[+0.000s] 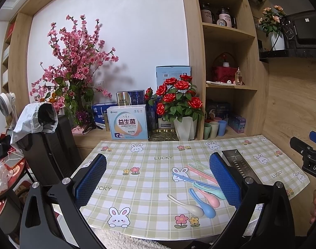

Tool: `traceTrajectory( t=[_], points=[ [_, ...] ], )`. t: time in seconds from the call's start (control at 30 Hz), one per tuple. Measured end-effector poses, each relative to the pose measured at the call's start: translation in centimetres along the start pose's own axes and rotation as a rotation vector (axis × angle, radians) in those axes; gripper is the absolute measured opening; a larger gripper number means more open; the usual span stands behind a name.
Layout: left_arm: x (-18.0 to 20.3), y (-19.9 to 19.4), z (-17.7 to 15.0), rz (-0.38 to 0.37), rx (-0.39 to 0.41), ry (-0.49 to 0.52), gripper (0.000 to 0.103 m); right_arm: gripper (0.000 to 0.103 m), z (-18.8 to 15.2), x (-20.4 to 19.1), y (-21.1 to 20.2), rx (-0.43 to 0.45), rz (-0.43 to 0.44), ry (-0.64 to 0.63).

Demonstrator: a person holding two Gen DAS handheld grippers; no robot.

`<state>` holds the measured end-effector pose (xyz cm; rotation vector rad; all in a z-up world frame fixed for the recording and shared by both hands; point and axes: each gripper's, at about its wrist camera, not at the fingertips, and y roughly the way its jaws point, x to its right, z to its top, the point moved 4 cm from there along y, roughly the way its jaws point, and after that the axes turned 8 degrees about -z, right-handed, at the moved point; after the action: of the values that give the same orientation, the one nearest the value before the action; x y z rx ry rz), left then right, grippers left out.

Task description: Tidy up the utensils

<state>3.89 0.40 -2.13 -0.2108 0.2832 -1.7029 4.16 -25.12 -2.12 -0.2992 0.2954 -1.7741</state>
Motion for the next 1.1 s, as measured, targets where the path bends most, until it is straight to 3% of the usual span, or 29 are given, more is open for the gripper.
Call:
traceTrajectory(
  t=[1.1],
  points=[
    [0.3,0.3,-1.0,-0.028,-0.018,-0.006,0.097,0.088,-0.7,-0.7,0.2,0.0,0.009,-0.004]
  ],
)
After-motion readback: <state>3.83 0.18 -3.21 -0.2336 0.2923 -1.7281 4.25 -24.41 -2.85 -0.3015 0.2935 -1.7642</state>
